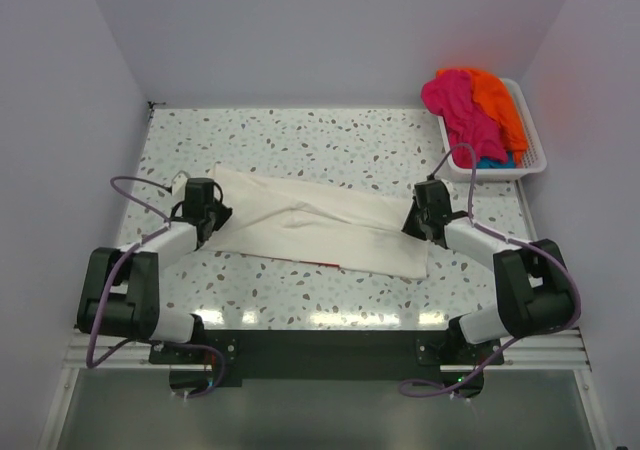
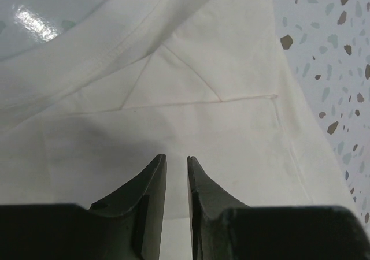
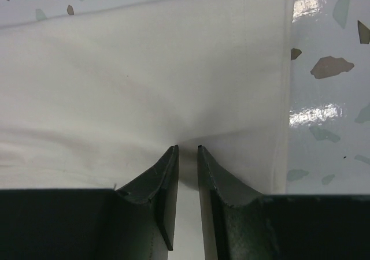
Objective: Fold and stack the t-shirts
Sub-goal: Fold the tshirt
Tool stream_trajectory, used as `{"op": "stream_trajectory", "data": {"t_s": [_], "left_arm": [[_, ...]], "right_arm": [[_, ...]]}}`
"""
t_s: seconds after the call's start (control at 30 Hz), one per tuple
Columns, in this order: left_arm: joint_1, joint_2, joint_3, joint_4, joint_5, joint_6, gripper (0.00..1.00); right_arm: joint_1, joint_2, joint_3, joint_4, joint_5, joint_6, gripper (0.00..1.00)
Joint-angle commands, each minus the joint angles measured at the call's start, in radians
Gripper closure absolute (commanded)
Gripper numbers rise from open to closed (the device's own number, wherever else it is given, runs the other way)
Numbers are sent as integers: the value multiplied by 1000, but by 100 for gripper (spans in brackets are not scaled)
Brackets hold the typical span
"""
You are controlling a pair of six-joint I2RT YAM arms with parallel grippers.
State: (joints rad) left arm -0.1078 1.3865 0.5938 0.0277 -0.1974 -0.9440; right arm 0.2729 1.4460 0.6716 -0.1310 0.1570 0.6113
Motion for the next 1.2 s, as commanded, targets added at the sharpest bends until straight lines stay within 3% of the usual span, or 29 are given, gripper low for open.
{"op": "stream_trajectory", "data": {"t_s": [0.0, 0.3, 0.57, 0.67, 0.93, 1.03, 1.17], "left_arm": [[31, 65, 12, 14, 10, -38, 75], [92, 241, 126, 8, 36, -81, 76], [108, 463, 425, -106, 18, -32, 80], [108, 480, 500, -124, 19, -3, 79], [105, 368, 604, -43, 42, 168, 58], [73, 426, 725, -93, 66, 240, 56], [20, 574, 931, -213, 91, 319, 58]], "right_arm": [[-1, -13, -15, 31, -17, 16, 77], [0, -64, -46, 19, -74, 25, 78], [32, -98, -155, 73, -155, 77, 79], [87, -124, -188, 83, -154, 91, 79], [193, -314, -224, 1, -108, 76, 76], [193, -378, -187, -53, -60, 47, 71], [193, -340, -107, -65, -36, -10, 70]]}}
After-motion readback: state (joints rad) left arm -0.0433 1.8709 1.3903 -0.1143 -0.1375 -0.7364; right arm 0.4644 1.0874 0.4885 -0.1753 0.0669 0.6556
